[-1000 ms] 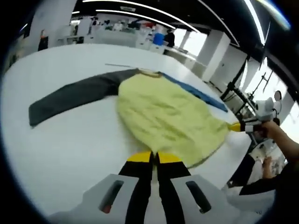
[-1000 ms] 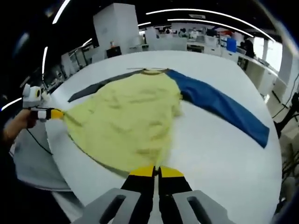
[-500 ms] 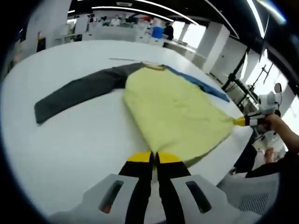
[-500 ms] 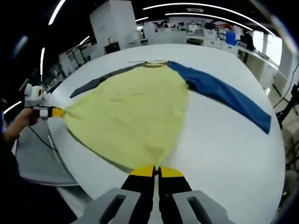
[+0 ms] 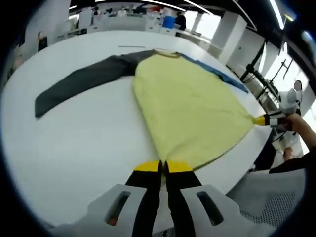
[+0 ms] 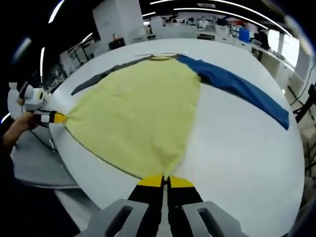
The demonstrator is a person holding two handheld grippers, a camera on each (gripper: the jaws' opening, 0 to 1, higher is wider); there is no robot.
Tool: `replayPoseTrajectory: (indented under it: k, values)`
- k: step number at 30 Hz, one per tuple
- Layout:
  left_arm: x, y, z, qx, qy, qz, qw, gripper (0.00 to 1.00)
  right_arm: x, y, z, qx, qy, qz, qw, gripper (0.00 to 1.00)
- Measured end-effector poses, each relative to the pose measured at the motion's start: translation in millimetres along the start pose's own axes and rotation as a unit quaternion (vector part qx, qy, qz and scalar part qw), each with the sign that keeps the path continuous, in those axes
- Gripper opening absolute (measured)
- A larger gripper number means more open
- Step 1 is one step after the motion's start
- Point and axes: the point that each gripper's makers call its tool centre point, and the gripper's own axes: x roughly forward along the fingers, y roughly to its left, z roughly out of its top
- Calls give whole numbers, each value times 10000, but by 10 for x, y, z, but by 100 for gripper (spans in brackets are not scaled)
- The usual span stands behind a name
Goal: Fold the garment on the visible template until the final outline fits inside the template.
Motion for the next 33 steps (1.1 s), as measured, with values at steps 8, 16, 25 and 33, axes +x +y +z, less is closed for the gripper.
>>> replayPoseTrajectory:
  k: [8,16,25,33]
  values:
    - [-13,26,-61,189,103,154,9996,1,-9,54,-52,41,52,64,10000,0]
    - [-22,27,-92,12,73,176,9998,1,-17,62,-97,118,47,29,9999,0]
    - [-47,53,-148,98,121,348,9993,1,-25,68,-104,111,40,37,9999,0]
    - [-106,94,-147,178,60,442,9988,3,-71,67,-78,-9,-50,83,10000,0]
